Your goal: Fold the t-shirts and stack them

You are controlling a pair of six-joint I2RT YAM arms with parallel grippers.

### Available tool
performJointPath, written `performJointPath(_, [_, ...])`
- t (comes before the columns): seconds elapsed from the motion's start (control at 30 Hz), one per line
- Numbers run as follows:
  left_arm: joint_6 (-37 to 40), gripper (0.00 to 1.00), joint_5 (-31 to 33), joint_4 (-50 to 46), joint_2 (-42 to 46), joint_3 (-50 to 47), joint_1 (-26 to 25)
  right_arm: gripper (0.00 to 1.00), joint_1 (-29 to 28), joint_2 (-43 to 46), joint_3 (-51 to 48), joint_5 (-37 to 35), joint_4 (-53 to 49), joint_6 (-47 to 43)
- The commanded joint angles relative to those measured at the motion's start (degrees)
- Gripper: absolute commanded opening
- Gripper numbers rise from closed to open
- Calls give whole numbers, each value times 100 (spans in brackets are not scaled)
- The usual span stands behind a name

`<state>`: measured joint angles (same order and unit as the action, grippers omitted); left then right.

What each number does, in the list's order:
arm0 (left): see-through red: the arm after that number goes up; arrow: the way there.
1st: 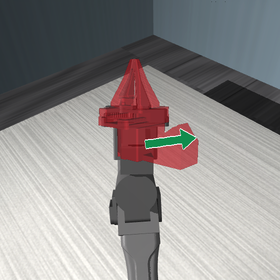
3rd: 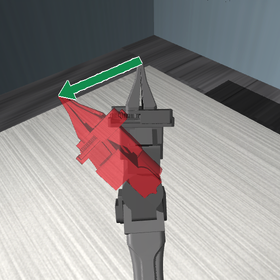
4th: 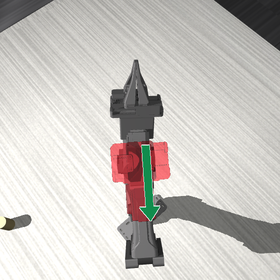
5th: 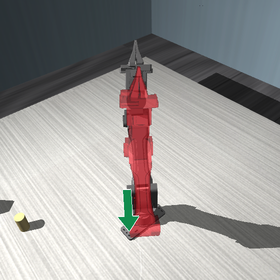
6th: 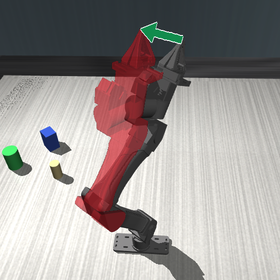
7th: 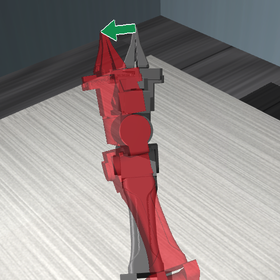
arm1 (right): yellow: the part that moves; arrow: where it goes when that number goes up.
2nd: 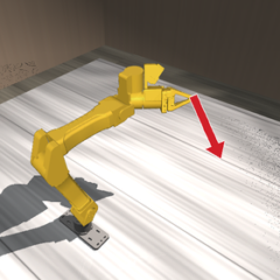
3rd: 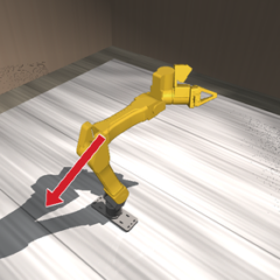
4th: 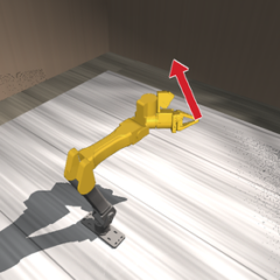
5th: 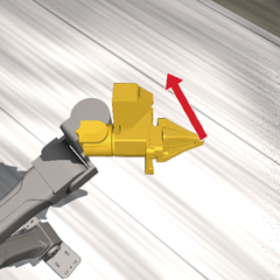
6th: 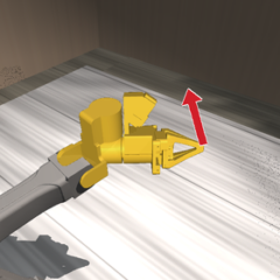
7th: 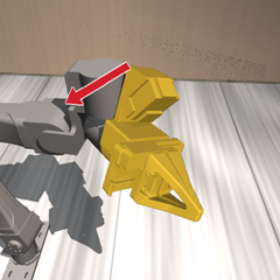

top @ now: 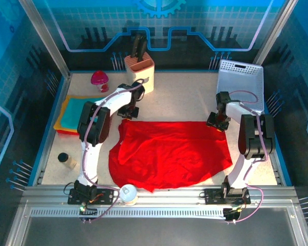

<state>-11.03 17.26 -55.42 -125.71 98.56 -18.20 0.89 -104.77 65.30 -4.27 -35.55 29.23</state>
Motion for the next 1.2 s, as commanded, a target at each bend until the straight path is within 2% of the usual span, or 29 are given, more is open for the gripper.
performJointPath(0.0, [-352,0,-679,230,844,-362,335,46,151,-186,-95,-50,-84,152])
performJointPath(0.2, [-1109,0,-1672,1275,2091,-1463,952,42,301,-26,-208,-47,-26,247])
performJointPath(0.37, [-1640,1,-1822,1837,2642,-2232,1341,41,392,117,-249,-102,-44,276])
performJointPath(0.5, [-1597,8,-1742,1741,2415,-2284,1511,42,412,159,-223,-78,-79,250])
performJointPath(0.57, [-1488,19,-1610,1632,2245,-2190,1561,42,413,174,-217,-69,-92,233])
performJointPath(0.67, [-1380,26,-1412,1558,2119,-2113,1666,42,412,263,-244,-6,-78,214])
performJointPath(0.73, [-1312,37,-1183,1461,2123,-2076,1742,43,412,371,-287,64,-36,195])
performJointPath(0.8, [-1264,38,-1019,1290,2167,-2004,1801,45,412,479,-306,183,-3,135])
performJointPath(0.9, [-1189,40,-870,1208,2375,-2039,1793,49,357,664,-318,250,39,9])
performJointPath(1.0, [-1120,42,-1148,1129,2692,-2165,1691,54,256,831,-259,235,-54,-149])
performJointPath(1.17, [-853,46,-1118,947,3250,-2536,750,72,171,1202,-284,589,4,-352])
